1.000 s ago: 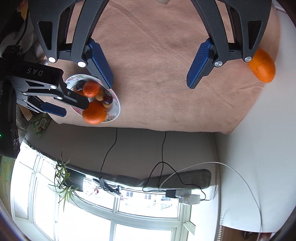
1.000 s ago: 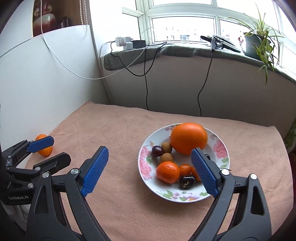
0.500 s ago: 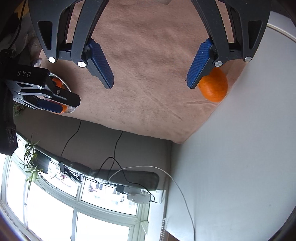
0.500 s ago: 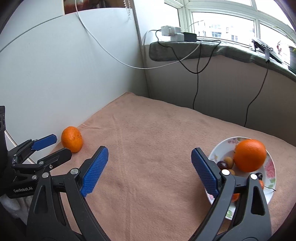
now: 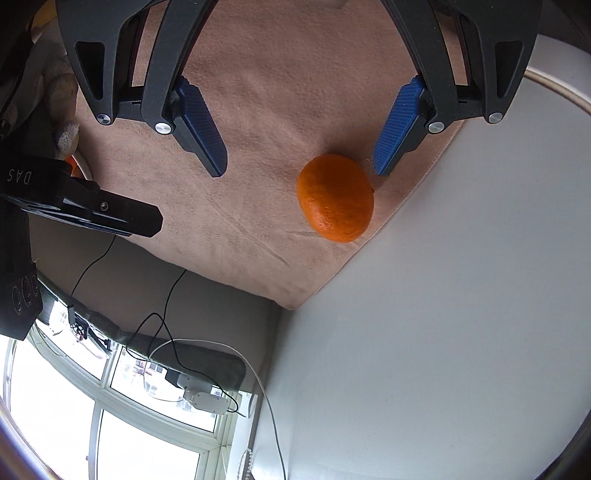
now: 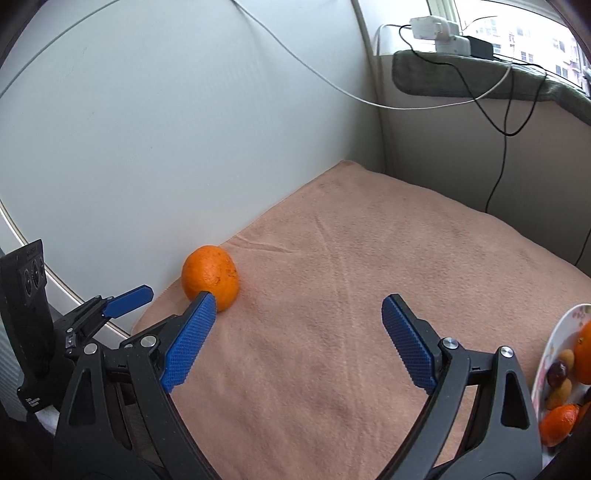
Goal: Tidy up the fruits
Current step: 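Move both grippers toward the large orange lying on the towel by the wall, then close the right gripper on the large orange while the left gripper steadies it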
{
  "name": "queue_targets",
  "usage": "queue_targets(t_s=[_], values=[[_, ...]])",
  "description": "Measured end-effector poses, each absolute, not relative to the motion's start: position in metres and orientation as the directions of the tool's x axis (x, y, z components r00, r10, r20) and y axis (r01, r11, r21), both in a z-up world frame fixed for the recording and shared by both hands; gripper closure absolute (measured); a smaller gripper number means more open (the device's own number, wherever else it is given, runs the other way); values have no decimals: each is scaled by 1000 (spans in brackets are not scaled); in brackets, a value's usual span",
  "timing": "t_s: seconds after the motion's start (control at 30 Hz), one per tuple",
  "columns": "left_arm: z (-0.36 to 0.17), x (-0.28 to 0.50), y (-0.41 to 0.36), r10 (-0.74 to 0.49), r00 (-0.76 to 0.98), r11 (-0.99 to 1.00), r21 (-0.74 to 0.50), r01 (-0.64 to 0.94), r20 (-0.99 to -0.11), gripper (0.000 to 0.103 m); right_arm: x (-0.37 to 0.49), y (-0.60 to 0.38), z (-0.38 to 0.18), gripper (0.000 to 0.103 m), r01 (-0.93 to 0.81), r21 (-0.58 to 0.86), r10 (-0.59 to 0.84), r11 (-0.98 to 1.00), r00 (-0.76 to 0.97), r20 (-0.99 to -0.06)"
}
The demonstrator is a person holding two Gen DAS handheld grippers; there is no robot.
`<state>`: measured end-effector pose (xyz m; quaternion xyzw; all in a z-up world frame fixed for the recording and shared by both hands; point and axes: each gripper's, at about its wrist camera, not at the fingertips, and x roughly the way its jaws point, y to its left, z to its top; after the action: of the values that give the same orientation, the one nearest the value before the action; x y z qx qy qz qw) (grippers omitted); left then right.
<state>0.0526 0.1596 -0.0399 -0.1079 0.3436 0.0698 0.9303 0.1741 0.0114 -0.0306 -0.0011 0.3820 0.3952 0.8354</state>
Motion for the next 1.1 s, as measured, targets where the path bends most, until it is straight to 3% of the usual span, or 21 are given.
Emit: queue_targets(t_s=[0.67, 0.73, 0.8, 1.1], values=[[-67, 69, 185, 44, 743, 953, -195, -233, -668, 24, 201, 99, -72, 10, -699, 527, 792, 483, 93, -603], [-68, 72, 187, 43, 743, 952, -199, -234, -668, 25, 203, 106, -76, 11, -706, 527, 793, 473, 79, -605], [-69, 77, 187, 44, 741, 954, -192, -230, -670, 31, 205, 113, -80, 16, -708, 527, 788, 471, 69, -612], [-77, 87, 192, 37, 736, 955, -193, -226, -676, 35, 209, 132, -95, 22, -701, 550, 782, 454, 18, -623]])
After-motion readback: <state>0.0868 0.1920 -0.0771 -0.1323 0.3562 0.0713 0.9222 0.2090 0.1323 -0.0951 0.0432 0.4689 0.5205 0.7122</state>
